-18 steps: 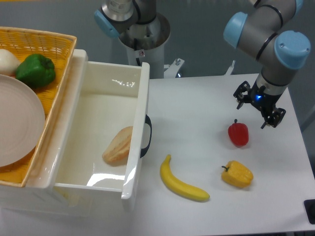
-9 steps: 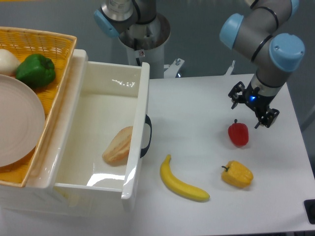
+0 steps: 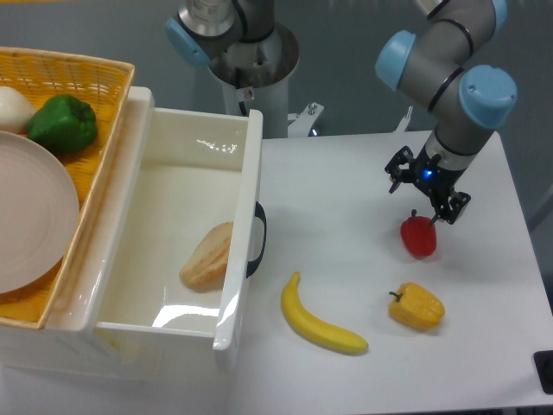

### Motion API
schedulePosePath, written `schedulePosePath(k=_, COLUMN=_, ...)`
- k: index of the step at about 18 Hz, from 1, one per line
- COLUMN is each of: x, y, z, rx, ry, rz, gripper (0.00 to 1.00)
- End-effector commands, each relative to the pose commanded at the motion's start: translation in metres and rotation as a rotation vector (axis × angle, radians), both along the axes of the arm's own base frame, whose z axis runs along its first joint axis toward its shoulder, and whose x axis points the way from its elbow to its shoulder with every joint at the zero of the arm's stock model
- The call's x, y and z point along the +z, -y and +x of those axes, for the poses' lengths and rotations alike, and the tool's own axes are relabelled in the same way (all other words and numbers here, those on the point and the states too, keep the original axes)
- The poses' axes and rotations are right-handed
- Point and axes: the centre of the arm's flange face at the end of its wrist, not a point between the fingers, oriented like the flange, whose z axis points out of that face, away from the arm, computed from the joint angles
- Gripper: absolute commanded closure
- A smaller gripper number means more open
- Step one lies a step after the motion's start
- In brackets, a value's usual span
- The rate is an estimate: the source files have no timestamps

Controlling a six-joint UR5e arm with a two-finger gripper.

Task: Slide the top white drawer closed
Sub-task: 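Lower the gripper from above the red pepper toward the table, then move the gripper toward the front panel of the open white drawer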

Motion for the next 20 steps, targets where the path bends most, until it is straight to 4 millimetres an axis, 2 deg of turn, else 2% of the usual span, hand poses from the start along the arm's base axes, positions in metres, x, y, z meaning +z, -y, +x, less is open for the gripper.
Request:
schedulePosePath(k=2, x=0.000, y=0.000, z=-0.001, rx=0.057, ry=0.008, rz=-0.004, gripper=0.00)
schedulePosePath(k=3, x=0.001, y=0.000, z=0.000, rx=0.101, ry=0.013, rz=-0.007, gripper=0.05)
schedulePosePath(k=5, x=0.000, y=-0.006, z=0.003, rx=0.171, ry=0.028, rz=-0.010, gripper=0.21)
schedulePosePath(k=6, x=0.000, y=-0.009, z=0.005, rx=0.200, ry=0.038, rz=-0.008, gripper=0.35)
schedulePosePath(k=8, x=0.000, y=-0.018, z=0.012, rx=0.275, ry=0.066, rz=-0.005, gripper=0.53)
schedulePosePath(k=11, x=0.001, y=-0.033, z=0.023, rx=0.391, ry=0.091, rz=-0.025, gripper=0.74)
schedulePosePath(k=16, x=0.006, y=-0.061, z=0.039, rx=0.517, ry=0.142, rz=0.006, gripper=0.97)
schedulePosePath(k=20, x=0.014, y=-0.070, z=0.043, rx=0.531, ry=0.188, rz=0.076, gripper=0.99)
